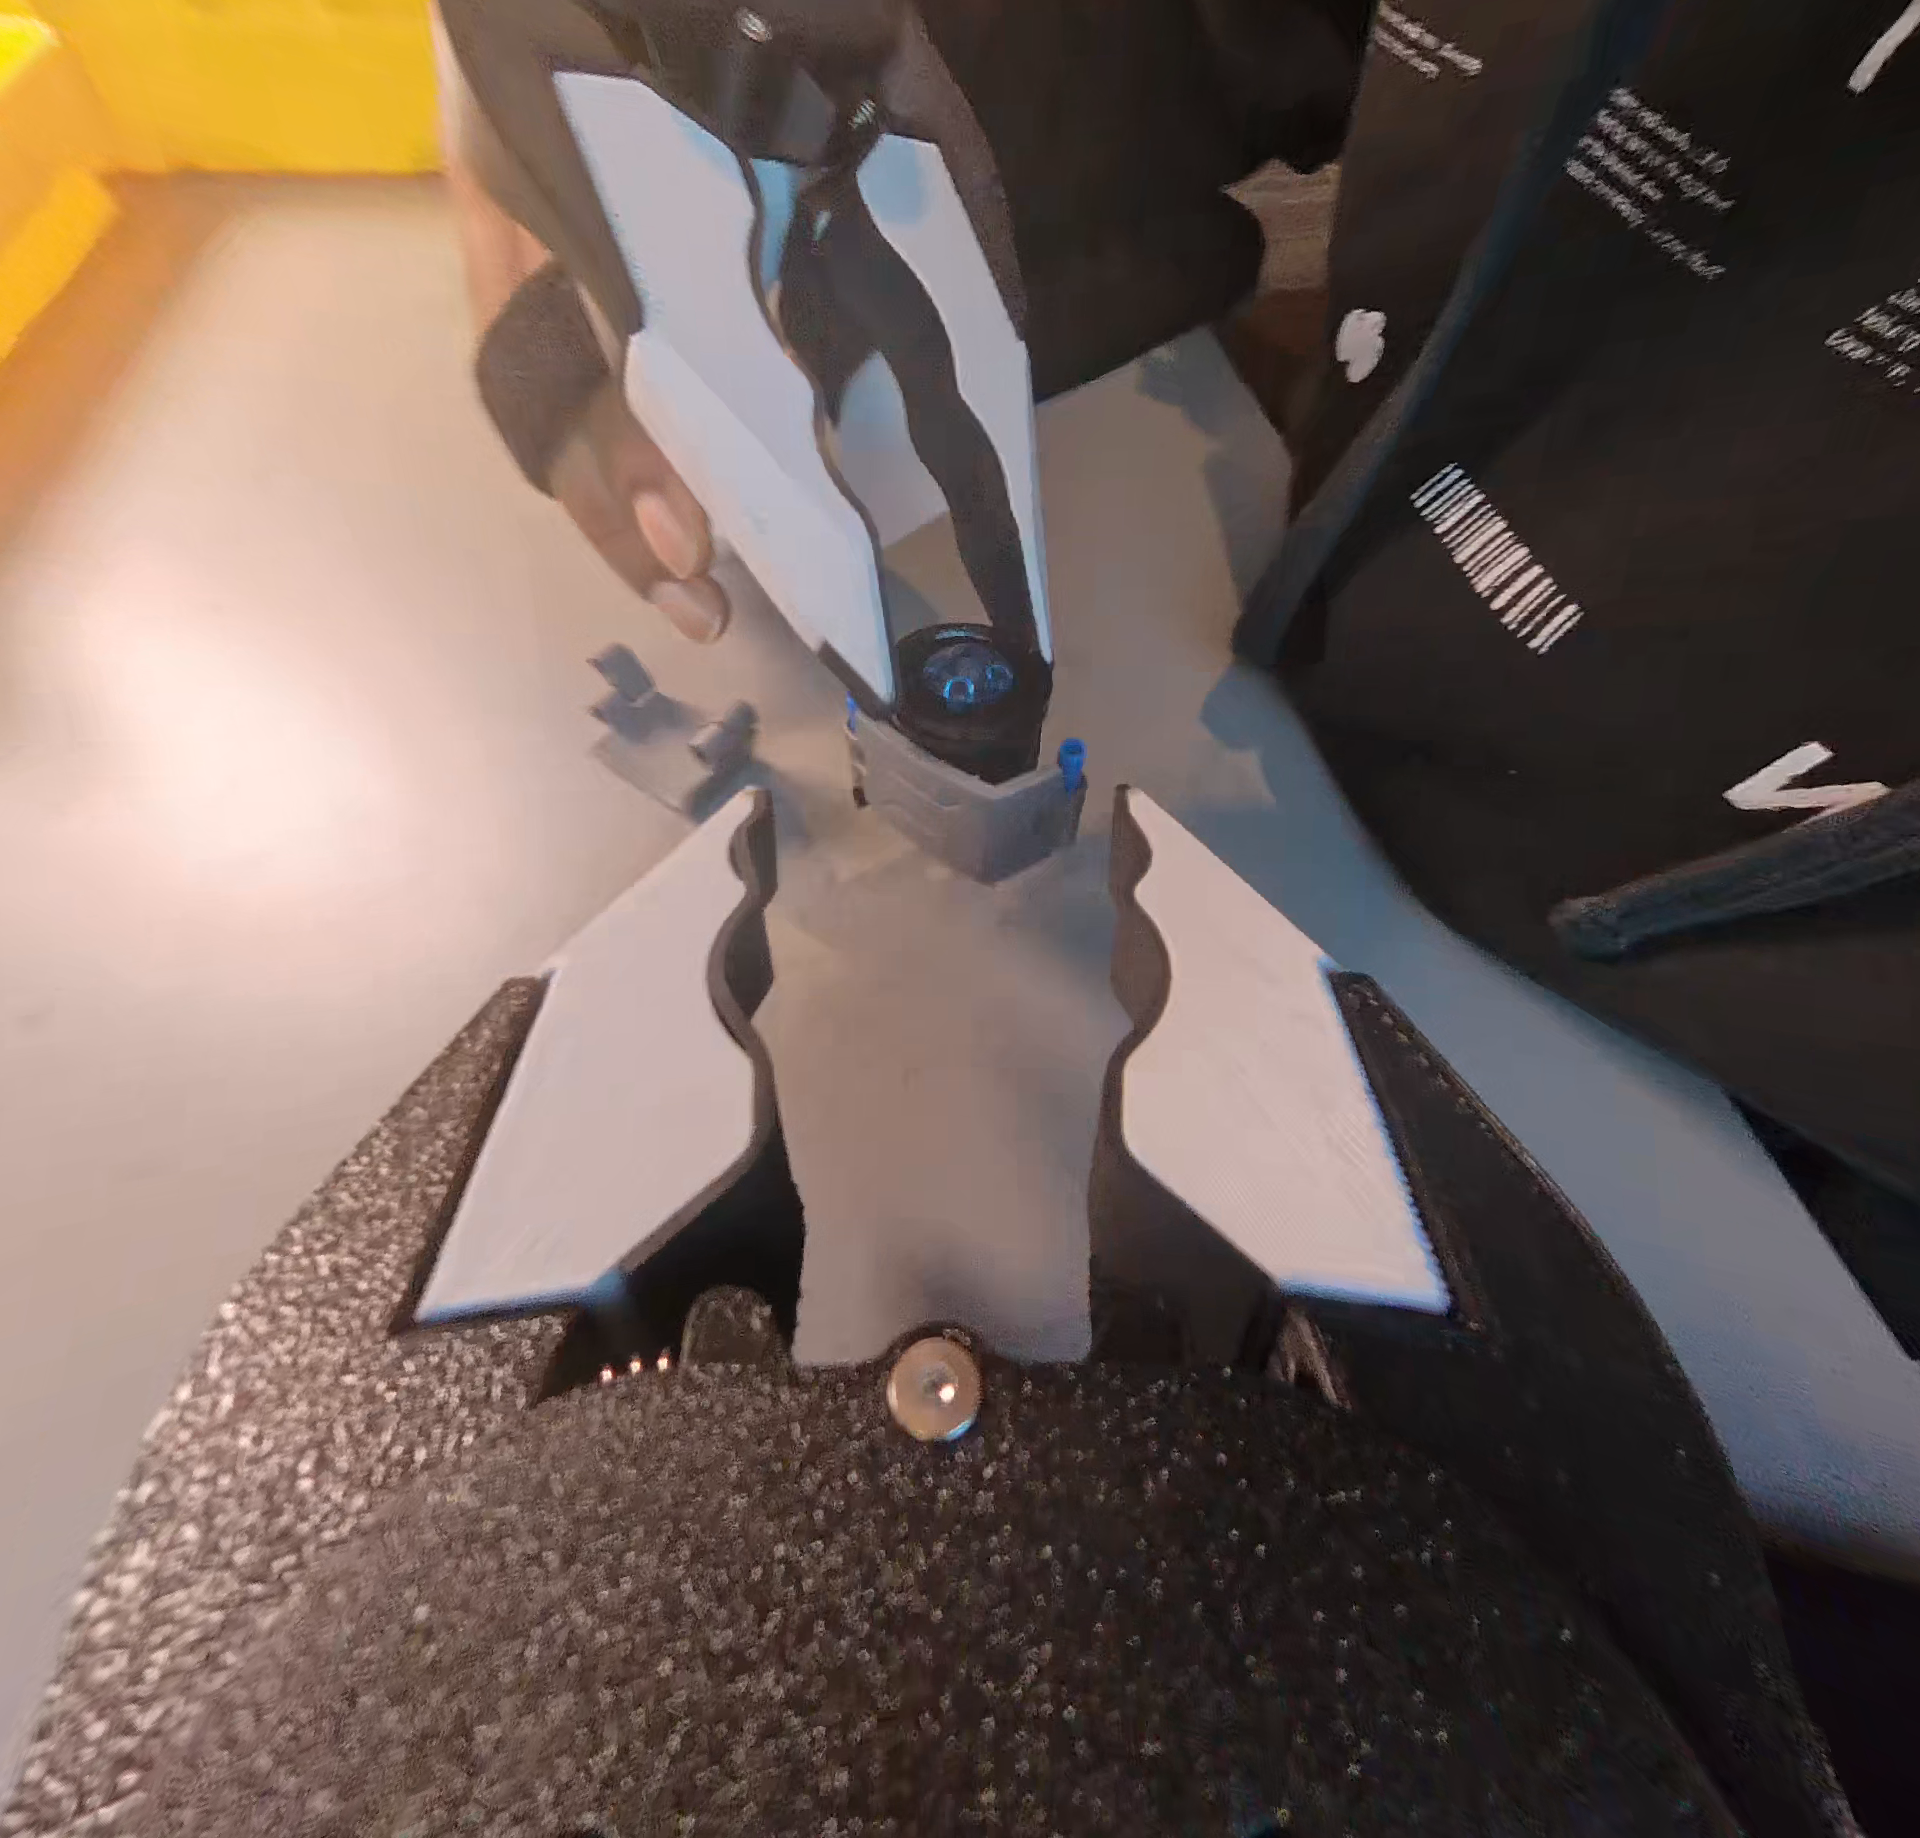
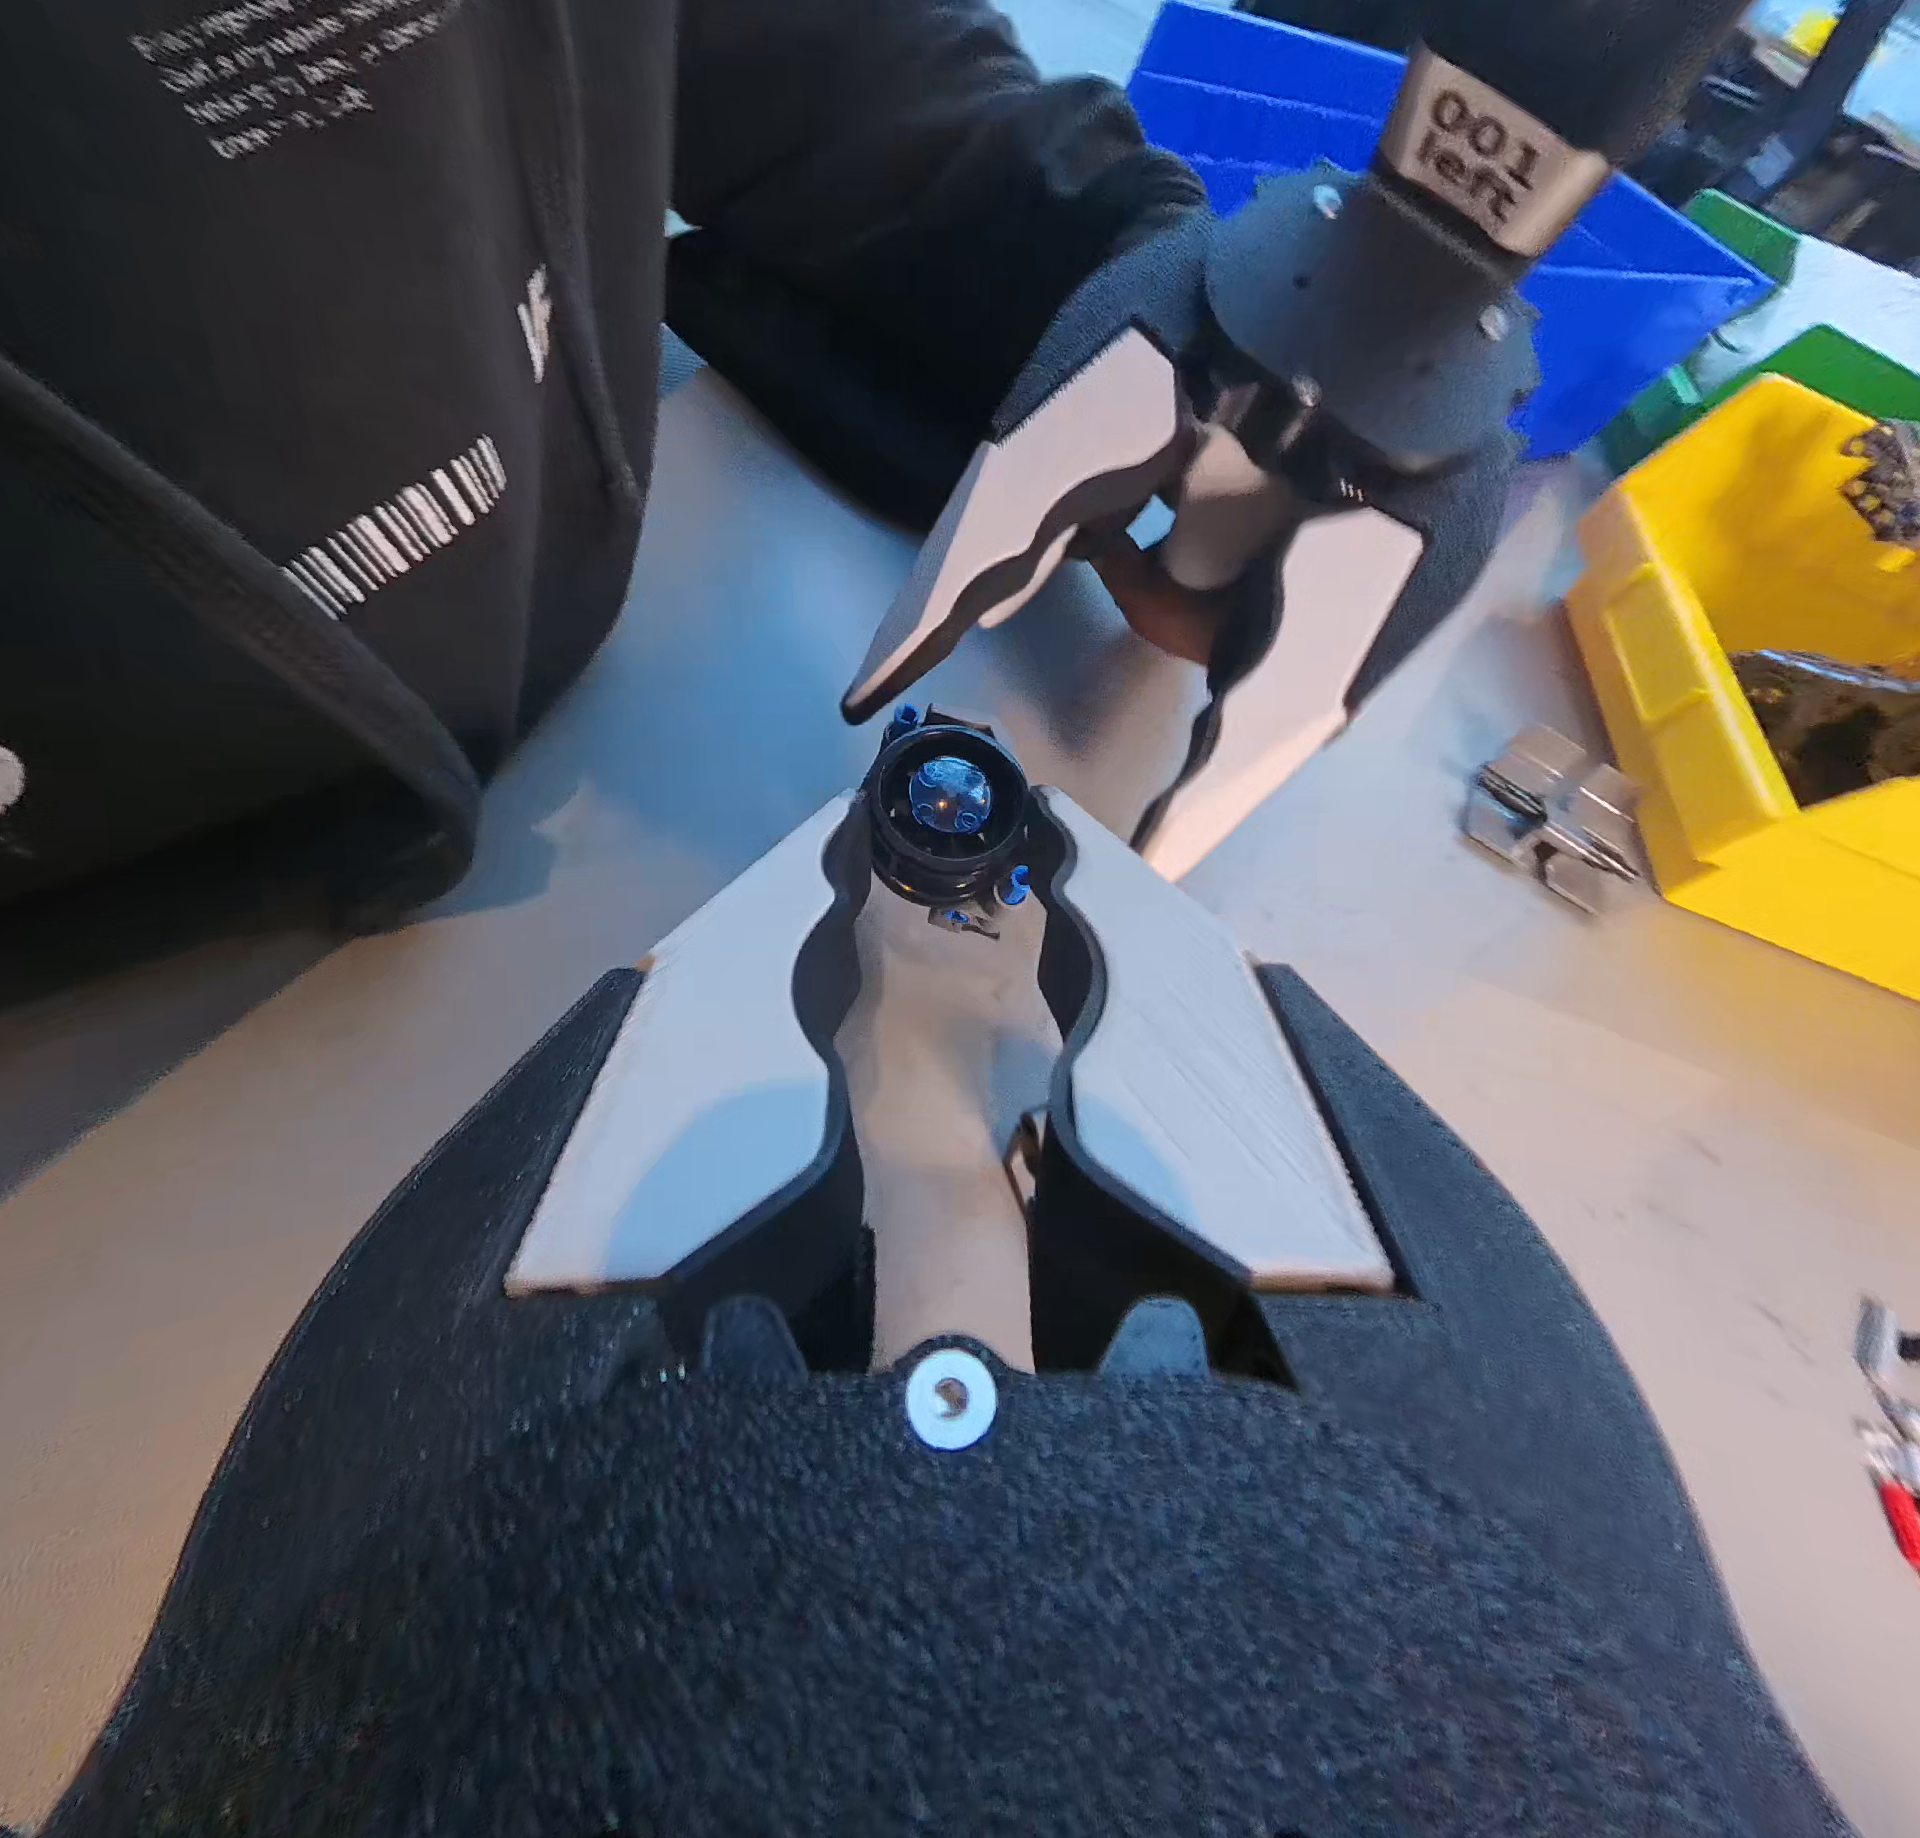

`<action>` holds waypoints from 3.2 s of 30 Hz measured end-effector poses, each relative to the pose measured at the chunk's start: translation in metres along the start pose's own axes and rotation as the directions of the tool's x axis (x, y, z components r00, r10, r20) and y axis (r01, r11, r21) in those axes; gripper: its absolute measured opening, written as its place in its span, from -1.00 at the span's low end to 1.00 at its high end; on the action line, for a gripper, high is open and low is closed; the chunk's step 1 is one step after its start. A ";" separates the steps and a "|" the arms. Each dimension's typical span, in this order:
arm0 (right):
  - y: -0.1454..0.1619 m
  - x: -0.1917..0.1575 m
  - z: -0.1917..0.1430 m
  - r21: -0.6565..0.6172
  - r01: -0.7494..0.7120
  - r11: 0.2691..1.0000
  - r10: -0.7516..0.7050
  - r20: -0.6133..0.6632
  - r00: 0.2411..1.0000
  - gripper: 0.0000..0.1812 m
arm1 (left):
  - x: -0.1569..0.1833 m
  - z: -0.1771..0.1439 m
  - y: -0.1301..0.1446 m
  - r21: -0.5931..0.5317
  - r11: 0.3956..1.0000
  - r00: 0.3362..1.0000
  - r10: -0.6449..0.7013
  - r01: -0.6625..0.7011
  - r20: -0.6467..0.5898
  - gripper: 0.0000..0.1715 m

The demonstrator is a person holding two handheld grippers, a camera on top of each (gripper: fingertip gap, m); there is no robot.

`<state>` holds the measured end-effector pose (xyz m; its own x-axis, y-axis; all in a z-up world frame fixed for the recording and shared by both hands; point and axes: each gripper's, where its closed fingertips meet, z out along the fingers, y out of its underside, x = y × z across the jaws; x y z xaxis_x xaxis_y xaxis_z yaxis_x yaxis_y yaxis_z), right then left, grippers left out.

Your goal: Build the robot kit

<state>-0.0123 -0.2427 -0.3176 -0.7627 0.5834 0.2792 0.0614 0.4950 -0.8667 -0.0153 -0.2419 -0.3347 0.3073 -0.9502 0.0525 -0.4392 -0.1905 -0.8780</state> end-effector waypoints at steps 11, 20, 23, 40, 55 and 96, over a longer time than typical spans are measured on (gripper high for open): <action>-0.021 -0.015 0.002 0.104 -0.072 0.992 0.060 0.110 0.992 -0.67 | 0.033 0.009 -0.009 0.014 1.000 0.962 0.012 -0.008 -0.273 -0.41; -0.034 -0.026 0.001 0.127 -0.062 0.990 0.040 0.169 0.985 -0.68 | 0.047 0.009 -0.017 0.056 0.998 0.937 0.027 -0.008 -0.349 -0.42; -0.038 -0.032 0.000 0.130 -0.048 0.990 0.023 0.190 0.981 -0.68 | 0.053 0.009 -0.021 0.066 0.998 0.918 0.024 0.003 -0.395 -0.43; -0.026 0.005 -0.007 -0.005 -0.091 0.996 0.090 -0.069 0.994 -0.54 | 0.015 0.000 -0.019 0.021 0.999 0.991 0.052 -0.050 -0.121 -0.42; -0.012 -0.016 0.007 -0.208 0.195 0.958 -0.202 -0.012 0.979 -0.68 | 0.029 0.009 -0.005 -0.051 0.999 0.969 0.006 -0.019 -0.245 -0.44; 0.044 0.020 -0.038 -0.161 -0.317 0.935 0.274 -0.240 0.931 -0.53 | 0.005 0.001 0.035 -0.214 0.973 0.995 -0.072 0.084 0.063 -0.37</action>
<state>-0.0002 -0.1849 -0.3344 -0.5387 0.8336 0.1217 0.4023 0.3815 -0.8322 -0.0283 -0.2530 -0.3660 0.3911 -0.9164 0.0855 -0.5821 -0.3183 -0.7483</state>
